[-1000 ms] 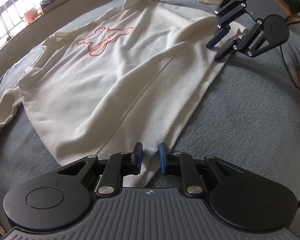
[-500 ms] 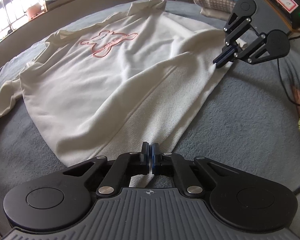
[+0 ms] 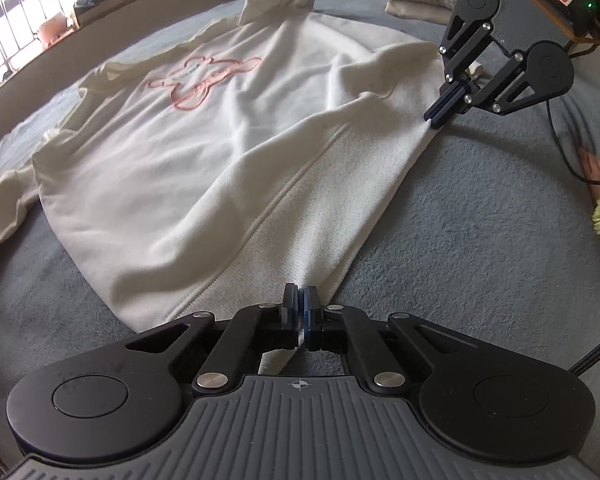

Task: Fold clothes

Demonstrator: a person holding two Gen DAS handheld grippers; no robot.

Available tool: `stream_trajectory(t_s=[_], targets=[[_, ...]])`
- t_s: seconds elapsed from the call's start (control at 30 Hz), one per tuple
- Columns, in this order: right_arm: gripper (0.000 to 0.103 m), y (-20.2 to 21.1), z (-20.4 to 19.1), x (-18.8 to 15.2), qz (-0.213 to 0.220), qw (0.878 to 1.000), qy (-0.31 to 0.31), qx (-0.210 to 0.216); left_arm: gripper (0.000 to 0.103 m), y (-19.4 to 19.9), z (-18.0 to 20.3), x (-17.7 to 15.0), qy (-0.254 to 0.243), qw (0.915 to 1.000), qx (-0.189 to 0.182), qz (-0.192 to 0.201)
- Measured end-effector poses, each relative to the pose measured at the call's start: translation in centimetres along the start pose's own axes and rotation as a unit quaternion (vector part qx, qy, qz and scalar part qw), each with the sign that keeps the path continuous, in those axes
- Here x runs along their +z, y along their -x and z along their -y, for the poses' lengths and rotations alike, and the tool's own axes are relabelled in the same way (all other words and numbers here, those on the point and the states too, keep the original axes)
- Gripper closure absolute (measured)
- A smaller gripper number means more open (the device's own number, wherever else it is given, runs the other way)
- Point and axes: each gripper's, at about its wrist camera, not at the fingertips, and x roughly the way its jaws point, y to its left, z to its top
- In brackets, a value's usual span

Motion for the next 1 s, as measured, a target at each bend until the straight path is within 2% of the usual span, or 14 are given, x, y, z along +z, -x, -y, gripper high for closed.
stream_trajectory(t_s=[0.13,0.23,0.4,0.53,0.7,1.0], targets=[[0.100,1.3,0.2,-0.7,-0.003,0.999,-0.047,-0.009,0.099,0.9,-0.7,-0.1,0.027,0.9995,-0.013,0.000],[0.099,2.9,0.4,-2.7,-0.018,0.996,-0.079,-0.031,0.098,1.8,-1.6,0.1,0.062,0.9974,-0.033,0.013],[0.097,4.6,2.6,-6.0,-0.053,0.985,-0.132,-0.093,0.098,1.1,-2.0,1.8,0.086,0.9942,-0.052,0.038],[0.085,4.7,3.4,-6.9,-0.069,0.983,-0.115,-0.128,0.098,-1.2,-0.8,3.1,0.067,0.9962,-0.045,0.032],[0.085,3.9,3.0,-7.9,-0.092,0.984,-0.091,-0.125,0.097,-2.1,-0.1,2.8,0.043,0.9985,-0.029,0.018],[0.085,2.6,3.4,-8.6,-0.105,0.981,-0.094,-0.131,0.097,-2.0,-0.3,2.8,0.047,0.9982,-0.034,0.015]])
